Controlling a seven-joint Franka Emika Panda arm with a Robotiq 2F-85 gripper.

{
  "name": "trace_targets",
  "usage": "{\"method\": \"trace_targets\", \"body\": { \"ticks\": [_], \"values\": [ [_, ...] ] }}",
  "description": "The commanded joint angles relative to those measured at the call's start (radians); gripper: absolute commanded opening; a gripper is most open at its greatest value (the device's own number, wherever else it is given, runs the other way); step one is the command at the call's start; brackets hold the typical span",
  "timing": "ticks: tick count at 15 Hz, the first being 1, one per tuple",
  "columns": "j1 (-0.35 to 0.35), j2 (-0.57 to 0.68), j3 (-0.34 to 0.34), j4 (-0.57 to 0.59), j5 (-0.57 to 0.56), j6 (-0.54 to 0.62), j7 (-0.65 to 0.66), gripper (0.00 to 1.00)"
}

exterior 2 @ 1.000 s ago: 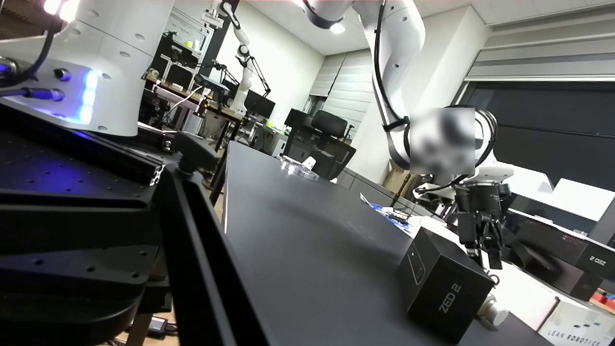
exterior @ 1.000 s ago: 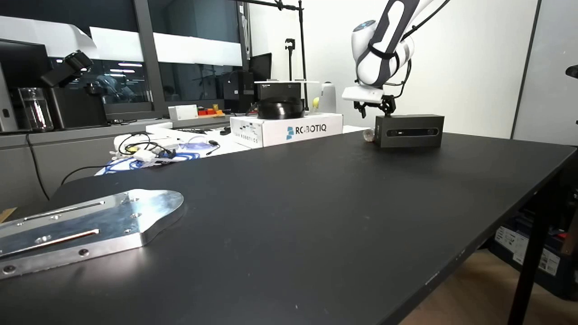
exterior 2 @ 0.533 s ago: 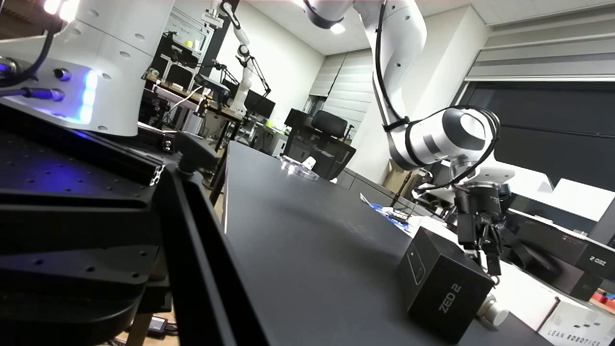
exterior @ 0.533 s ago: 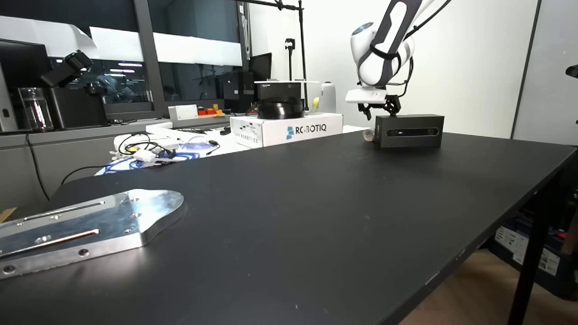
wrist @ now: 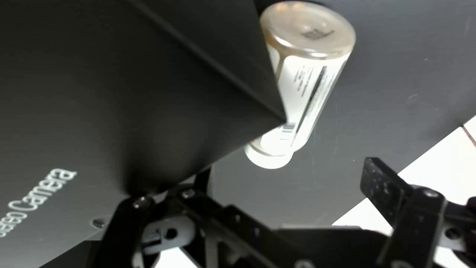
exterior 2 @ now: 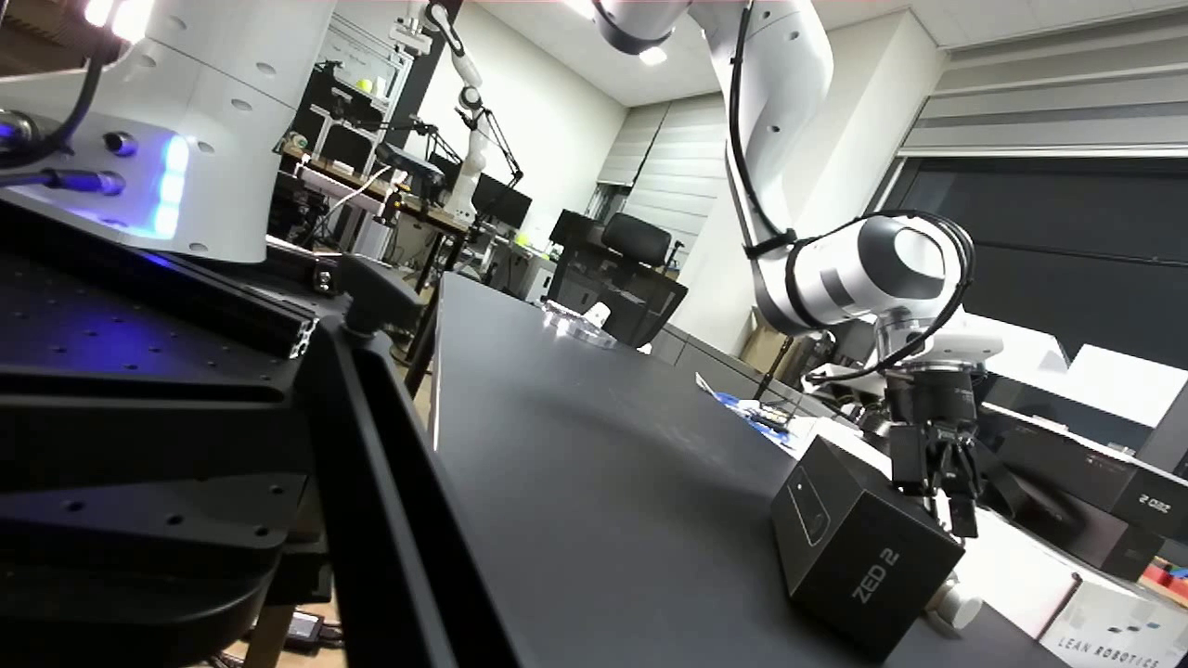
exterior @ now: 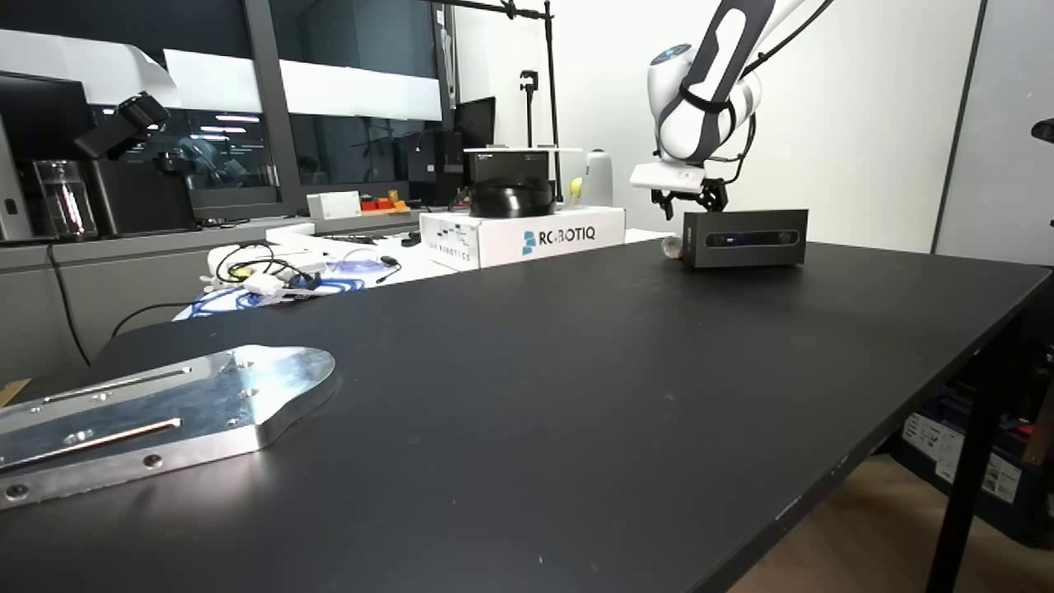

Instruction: Place the white bottle upside down on top of the black box

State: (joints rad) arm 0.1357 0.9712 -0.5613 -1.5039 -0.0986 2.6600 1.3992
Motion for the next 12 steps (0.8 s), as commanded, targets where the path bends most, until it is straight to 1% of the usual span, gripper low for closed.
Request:
{"method": "trace_targets", "body": {
  "ticks": [1,8,12],
  "values": [
    [-0.035,0.025,0.031,0.035,-0.002,0.010,0.026,1.00],
    [-0.039,0.008,0.047,0.035,-0.011,-0.021,0.006,1.00],
    [-0.027,-0.025,0.049,0.029,-0.039,-0.094,-0.039,1.00]
  ]
}}
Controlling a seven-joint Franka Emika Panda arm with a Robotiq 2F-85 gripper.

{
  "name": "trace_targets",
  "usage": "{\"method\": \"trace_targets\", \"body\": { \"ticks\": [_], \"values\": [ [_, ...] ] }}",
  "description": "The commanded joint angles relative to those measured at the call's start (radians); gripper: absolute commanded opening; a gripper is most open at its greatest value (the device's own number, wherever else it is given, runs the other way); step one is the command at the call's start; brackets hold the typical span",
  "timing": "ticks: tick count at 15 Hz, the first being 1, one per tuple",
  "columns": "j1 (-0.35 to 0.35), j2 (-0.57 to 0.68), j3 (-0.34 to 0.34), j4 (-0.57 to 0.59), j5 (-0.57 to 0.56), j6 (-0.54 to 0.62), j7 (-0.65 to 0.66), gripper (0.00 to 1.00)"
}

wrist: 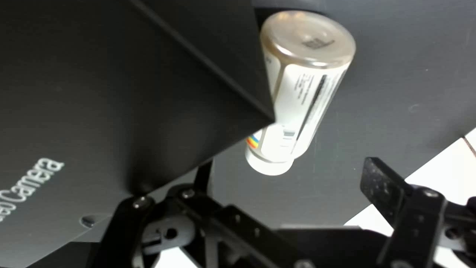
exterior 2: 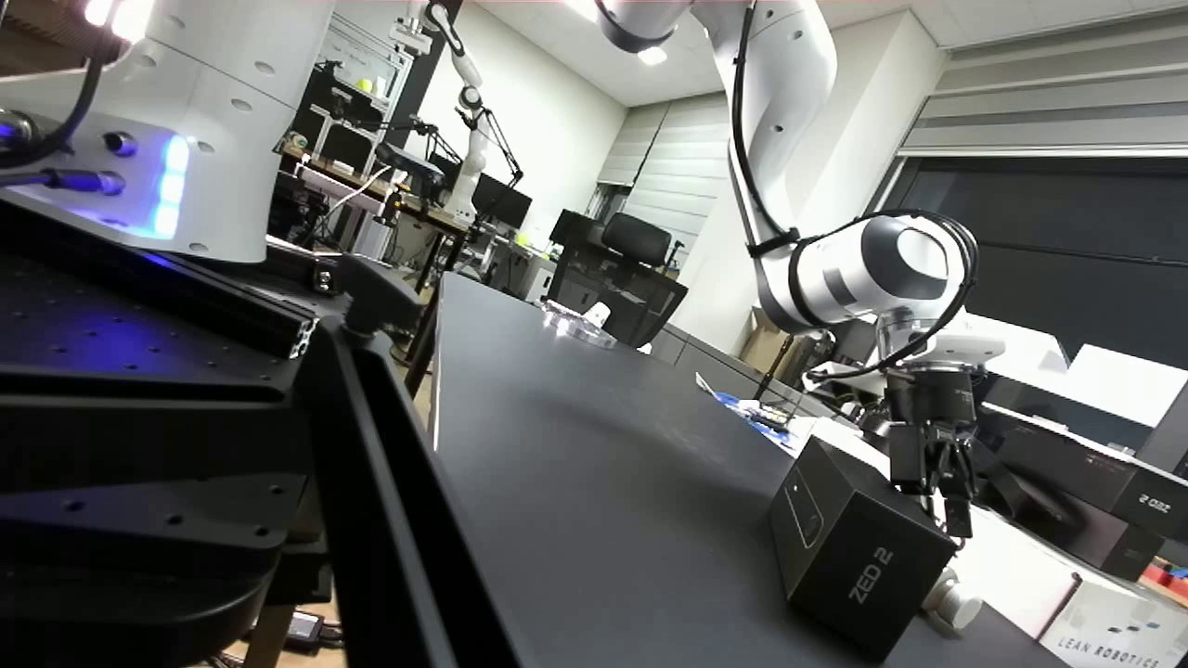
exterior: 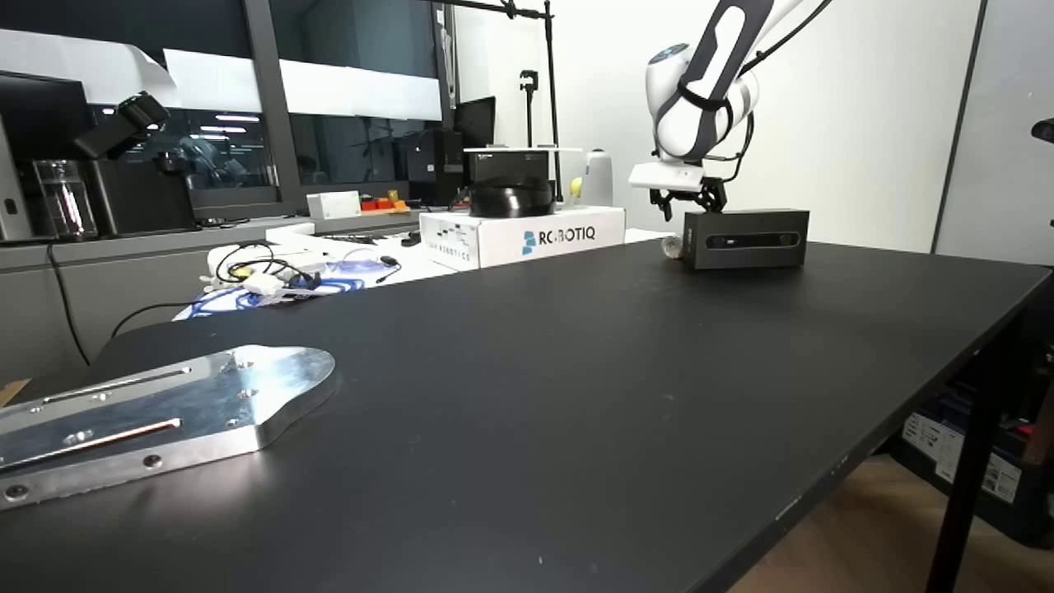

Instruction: Place the white bottle upside down on top of the black box

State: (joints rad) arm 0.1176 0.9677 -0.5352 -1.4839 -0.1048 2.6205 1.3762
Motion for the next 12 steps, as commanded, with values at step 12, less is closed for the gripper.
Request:
{"method": "trace_targets", "body": {
  "ticks": [12],
  "values": [
    [-0.073,0.025,0.056,0.121,-0.052,-0.109,-0.008,1.00]
  ]
}}
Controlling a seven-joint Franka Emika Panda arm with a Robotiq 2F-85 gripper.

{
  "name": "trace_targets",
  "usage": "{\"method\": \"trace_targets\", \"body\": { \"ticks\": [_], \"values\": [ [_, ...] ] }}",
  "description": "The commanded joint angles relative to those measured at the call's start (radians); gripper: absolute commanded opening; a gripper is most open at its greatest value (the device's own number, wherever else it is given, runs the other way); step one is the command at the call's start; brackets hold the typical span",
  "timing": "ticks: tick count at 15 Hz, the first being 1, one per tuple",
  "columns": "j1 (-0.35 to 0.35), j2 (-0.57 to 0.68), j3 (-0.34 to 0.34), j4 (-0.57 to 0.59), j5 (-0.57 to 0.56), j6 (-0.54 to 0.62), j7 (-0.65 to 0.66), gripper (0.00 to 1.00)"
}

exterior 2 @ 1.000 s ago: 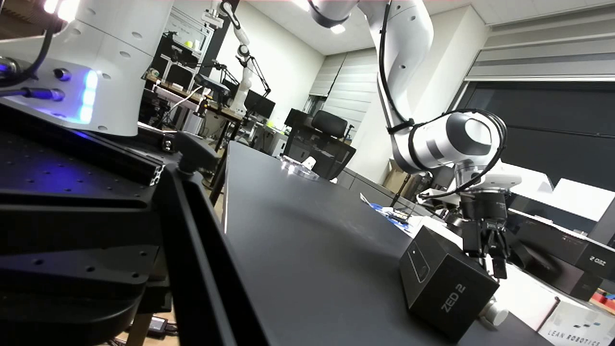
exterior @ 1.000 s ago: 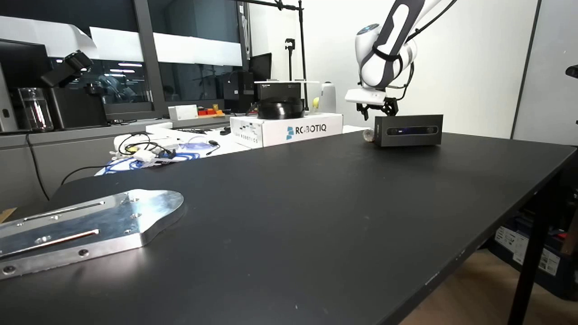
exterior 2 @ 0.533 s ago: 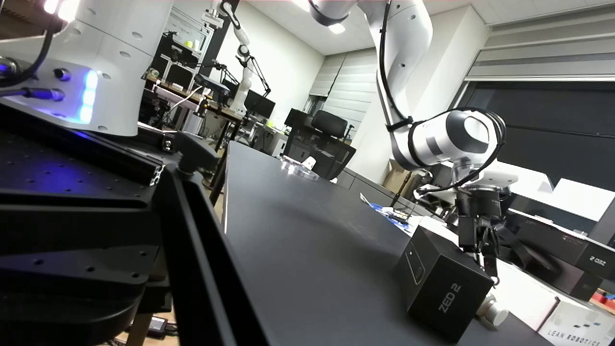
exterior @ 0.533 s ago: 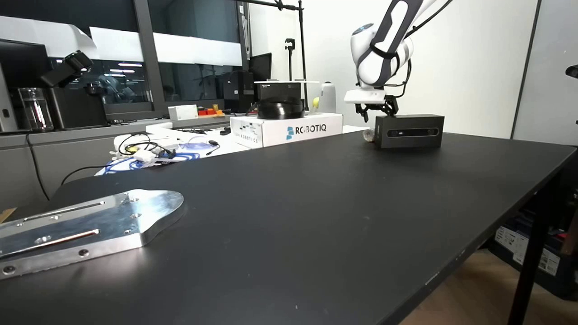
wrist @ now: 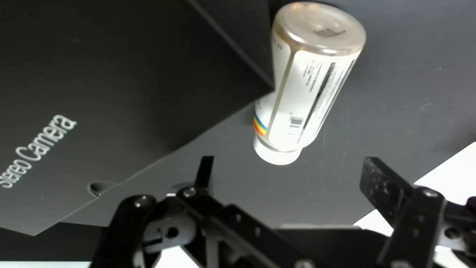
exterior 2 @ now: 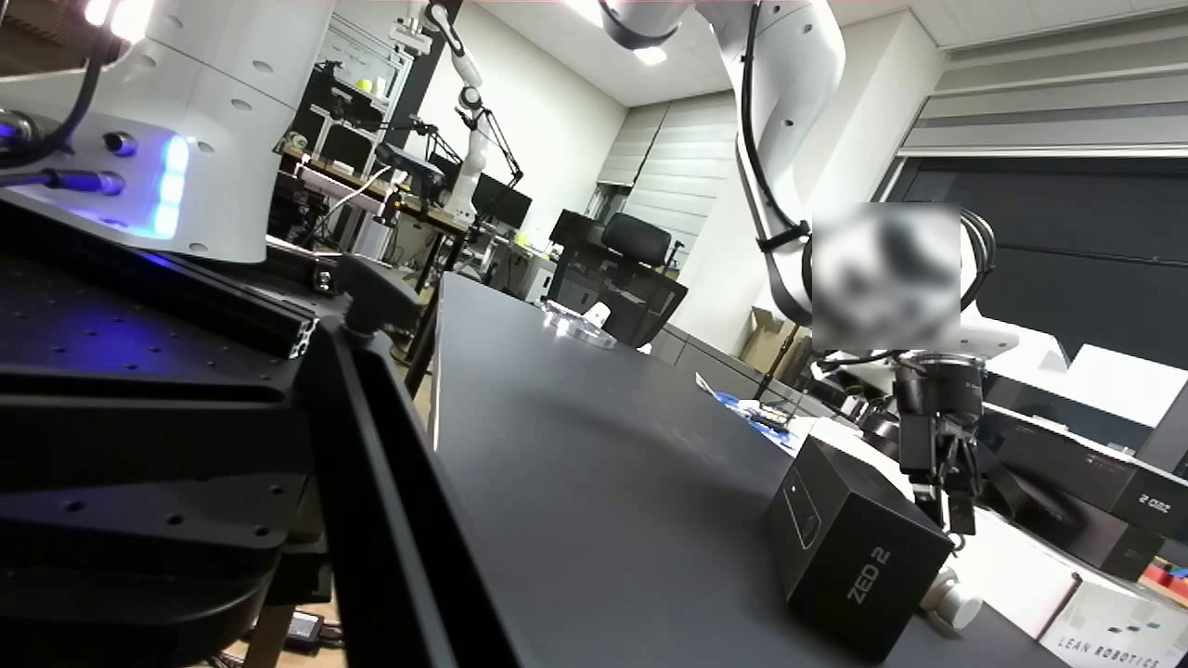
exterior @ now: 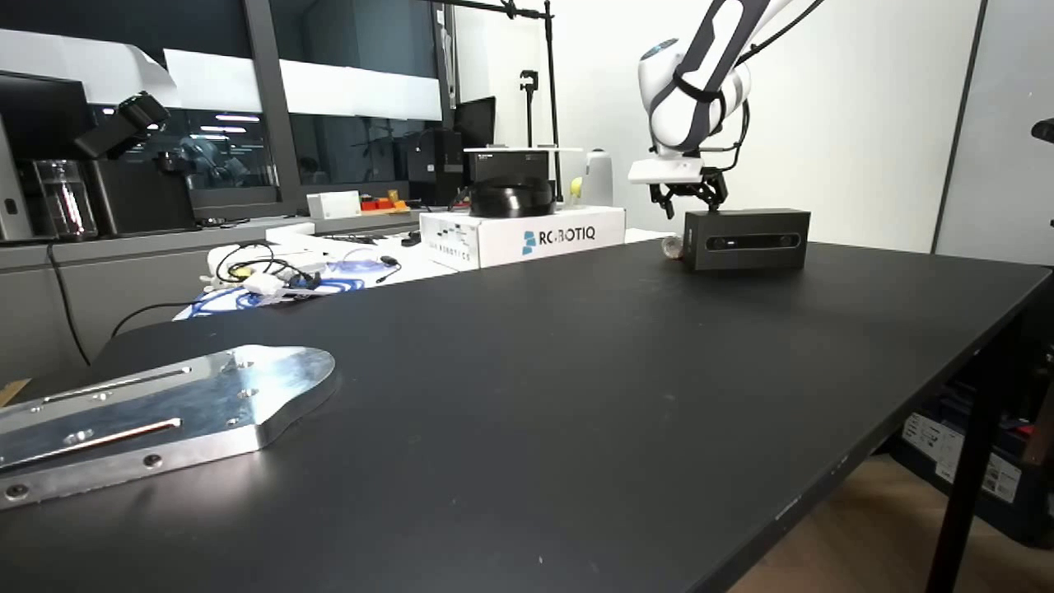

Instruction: Place the white bottle upside down on top of the black box

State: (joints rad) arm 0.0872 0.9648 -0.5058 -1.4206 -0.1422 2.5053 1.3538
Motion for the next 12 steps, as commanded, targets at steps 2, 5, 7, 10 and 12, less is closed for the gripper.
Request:
{"method": "trace_targets", "body": {
  "ticks": [2,5,7,10,12],
  "values": [
    [-0.059,0.042,0.035,0.072,-0.011,0.018,0.013,1.00],
    [-0.074,0.063,0.041,0.085,-0.007,0.026,0.014,1.00],
    [-0.077,0.075,0.042,0.089,-0.006,0.018,0.014,1.00],
    [-0.063,0.087,0.038,0.074,-0.010,0.025,0.024,1.00],
    [-0.060,0.093,0.043,0.069,-0.008,0.035,0.022,1.00]
  ]
}}
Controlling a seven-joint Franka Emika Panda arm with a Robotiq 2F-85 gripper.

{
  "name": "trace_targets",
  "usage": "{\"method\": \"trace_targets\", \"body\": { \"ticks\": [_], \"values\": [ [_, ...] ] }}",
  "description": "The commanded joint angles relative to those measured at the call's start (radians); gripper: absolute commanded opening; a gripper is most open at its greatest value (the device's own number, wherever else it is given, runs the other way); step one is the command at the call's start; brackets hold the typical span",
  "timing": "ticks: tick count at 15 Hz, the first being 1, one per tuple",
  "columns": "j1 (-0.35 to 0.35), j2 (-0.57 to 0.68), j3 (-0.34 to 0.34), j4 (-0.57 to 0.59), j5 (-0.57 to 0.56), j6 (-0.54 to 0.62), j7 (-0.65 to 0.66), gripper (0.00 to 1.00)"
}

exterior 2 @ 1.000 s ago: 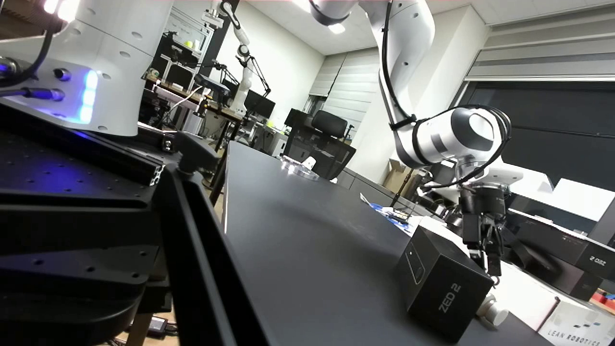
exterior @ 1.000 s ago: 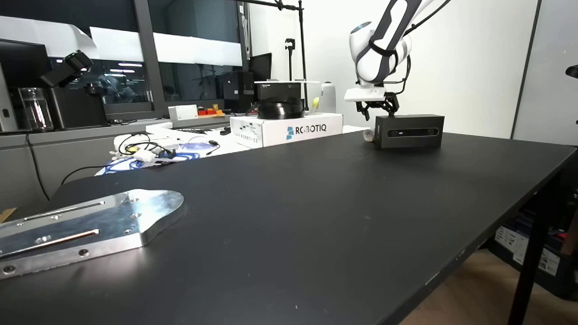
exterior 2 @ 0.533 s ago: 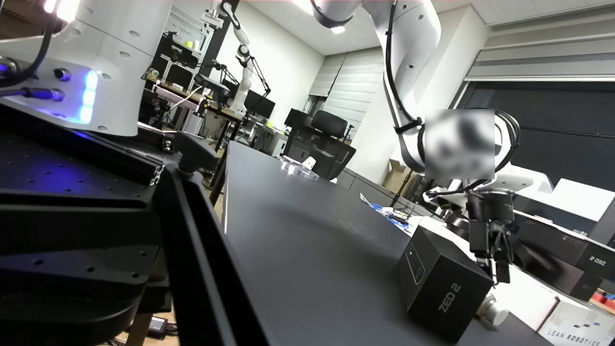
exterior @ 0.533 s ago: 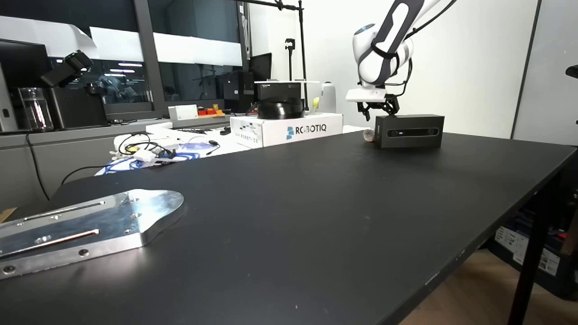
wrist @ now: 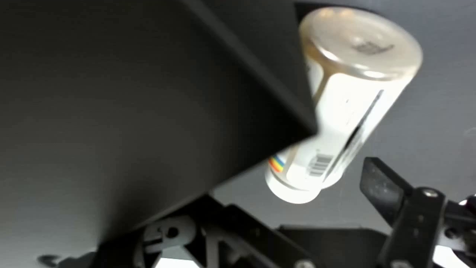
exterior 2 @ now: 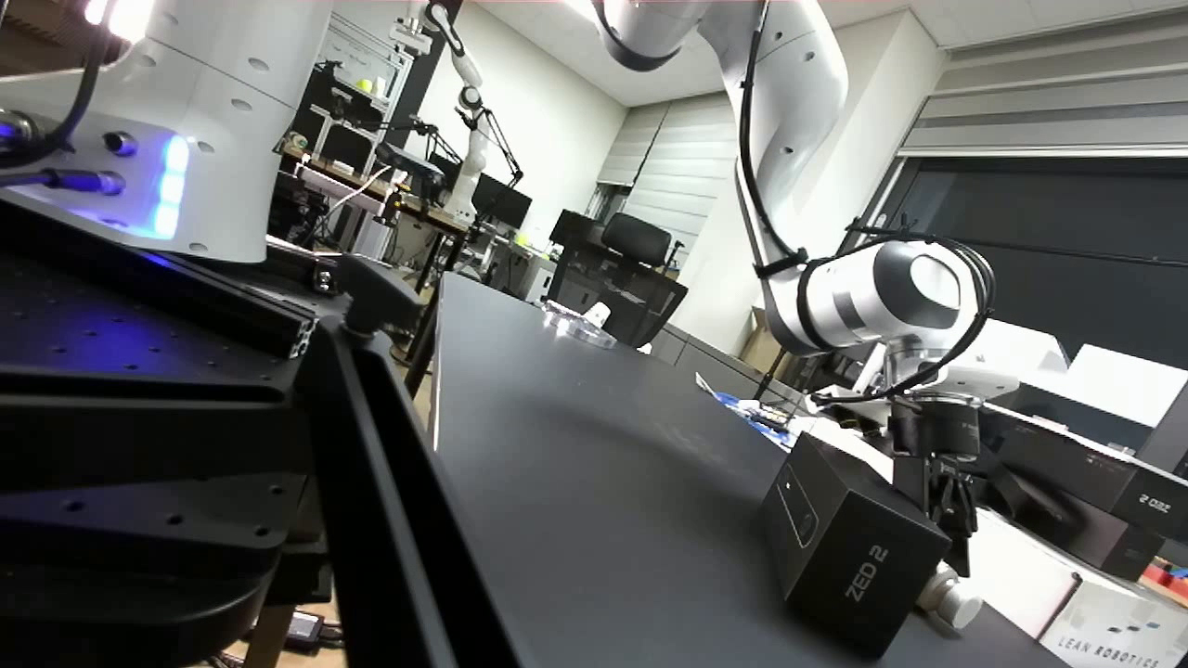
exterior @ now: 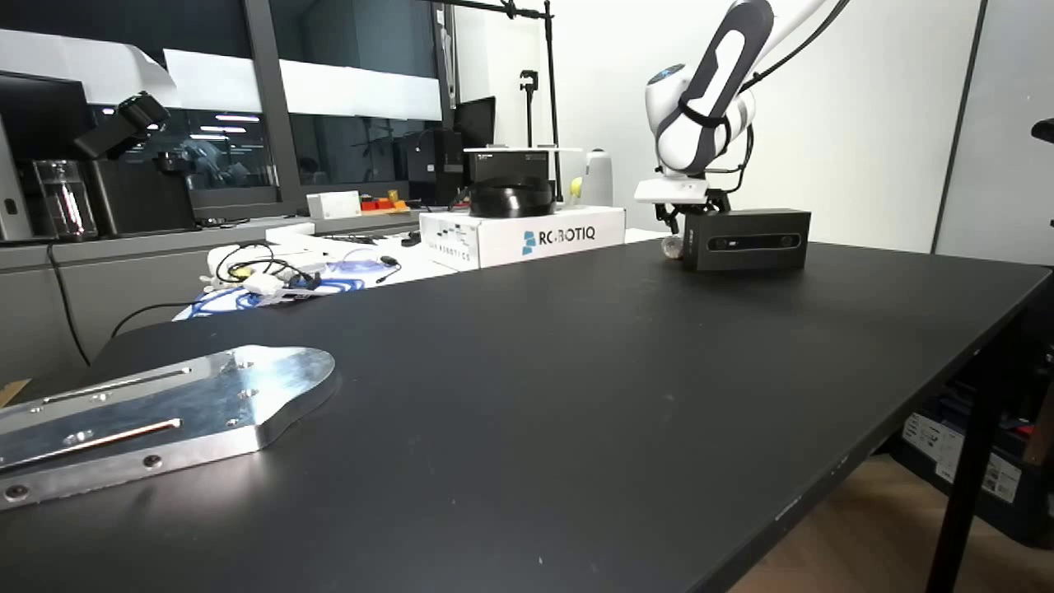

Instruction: Place the white bottle upside down on top of the black box

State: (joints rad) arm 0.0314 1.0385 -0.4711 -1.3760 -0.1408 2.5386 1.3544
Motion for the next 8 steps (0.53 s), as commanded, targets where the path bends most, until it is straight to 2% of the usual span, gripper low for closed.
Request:
{"method": "trace_targets", "body": {
  "ticks": [1,8],
  "values": [
    [0.001,0.023,0.007,0.022,-0.010,0.008,0.028,0.81],
    [0.024,0.016,0.011,0.004,-0.005,0.055,0.019,0.32]
  ]
}}
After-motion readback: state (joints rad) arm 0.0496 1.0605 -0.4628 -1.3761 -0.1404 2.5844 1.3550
